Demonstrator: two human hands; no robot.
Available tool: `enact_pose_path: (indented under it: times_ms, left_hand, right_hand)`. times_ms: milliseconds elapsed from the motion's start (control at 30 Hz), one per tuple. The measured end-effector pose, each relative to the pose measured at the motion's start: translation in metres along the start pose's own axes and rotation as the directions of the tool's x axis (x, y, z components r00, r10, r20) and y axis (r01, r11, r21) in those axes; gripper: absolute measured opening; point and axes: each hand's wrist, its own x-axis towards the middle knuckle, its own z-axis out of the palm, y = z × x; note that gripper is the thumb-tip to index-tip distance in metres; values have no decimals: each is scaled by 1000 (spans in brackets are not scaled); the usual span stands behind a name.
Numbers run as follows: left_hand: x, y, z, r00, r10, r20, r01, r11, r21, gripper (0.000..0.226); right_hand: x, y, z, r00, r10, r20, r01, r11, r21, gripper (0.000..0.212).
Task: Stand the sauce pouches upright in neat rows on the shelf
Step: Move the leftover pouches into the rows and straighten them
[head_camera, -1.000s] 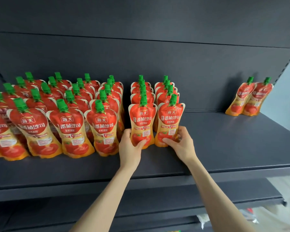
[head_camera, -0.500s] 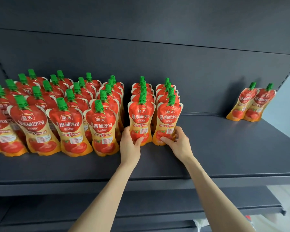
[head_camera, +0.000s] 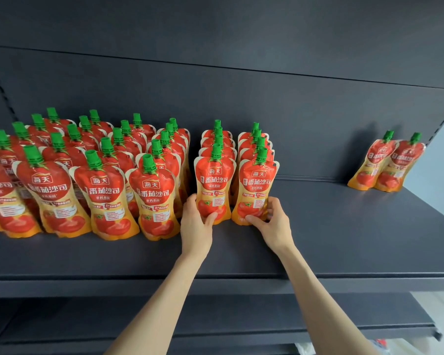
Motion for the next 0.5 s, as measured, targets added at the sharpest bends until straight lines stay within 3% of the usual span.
enact_pose_path:
  times_ms: [500]
  left_hand:
    - [1,-1,1,1000,-22,19,22,1000,15,61]
  right_hand:
    - [0,2,-1,1000,-14,5,14,1000,11,52]
